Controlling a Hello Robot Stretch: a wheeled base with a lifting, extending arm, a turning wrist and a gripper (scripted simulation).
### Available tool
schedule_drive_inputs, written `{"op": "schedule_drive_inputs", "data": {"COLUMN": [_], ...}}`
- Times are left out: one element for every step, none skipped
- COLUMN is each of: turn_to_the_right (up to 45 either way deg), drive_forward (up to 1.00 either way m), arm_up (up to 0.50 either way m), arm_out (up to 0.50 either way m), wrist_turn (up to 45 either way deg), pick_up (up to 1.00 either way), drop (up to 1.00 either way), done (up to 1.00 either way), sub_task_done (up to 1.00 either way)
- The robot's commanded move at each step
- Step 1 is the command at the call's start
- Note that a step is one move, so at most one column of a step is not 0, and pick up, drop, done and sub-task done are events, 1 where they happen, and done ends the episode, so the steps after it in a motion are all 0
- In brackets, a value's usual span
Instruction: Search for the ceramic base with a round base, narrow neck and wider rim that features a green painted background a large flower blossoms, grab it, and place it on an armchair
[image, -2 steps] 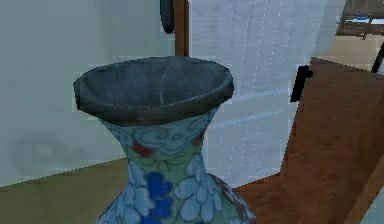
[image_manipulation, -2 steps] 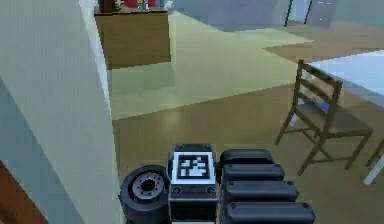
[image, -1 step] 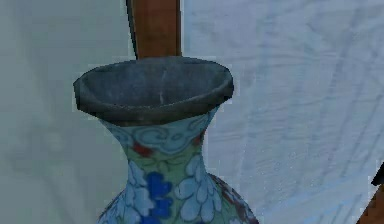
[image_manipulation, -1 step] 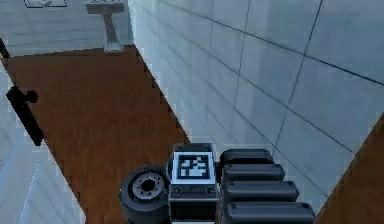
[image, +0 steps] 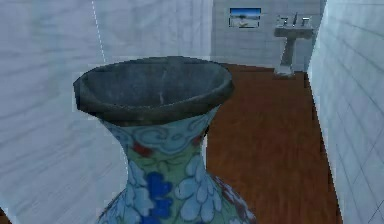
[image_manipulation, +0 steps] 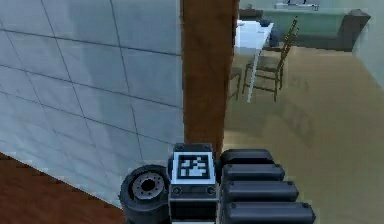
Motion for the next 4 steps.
{"op": "schedule_drive_inputs", "data": {"turn_to_the_right": [21.0,0.0,15.0,0.0], "drive_forward": [0.00,1.00,0.00,0.05], "arm_up": [0.00,0.00,0.00,0.00], "arm_out": [0.00,0.00,0.00,0.00], "wrist_turn": [0.0,0.0,0.0,0.0], "pick_up": [0.00,0.00,0.00,0.00], "drop": [0.00,0.00,0.00,0.00], "done": [0.00,0.00,0.00,0.00], "sub_task_done": [0.00,0.00,0.00,0.00]}}
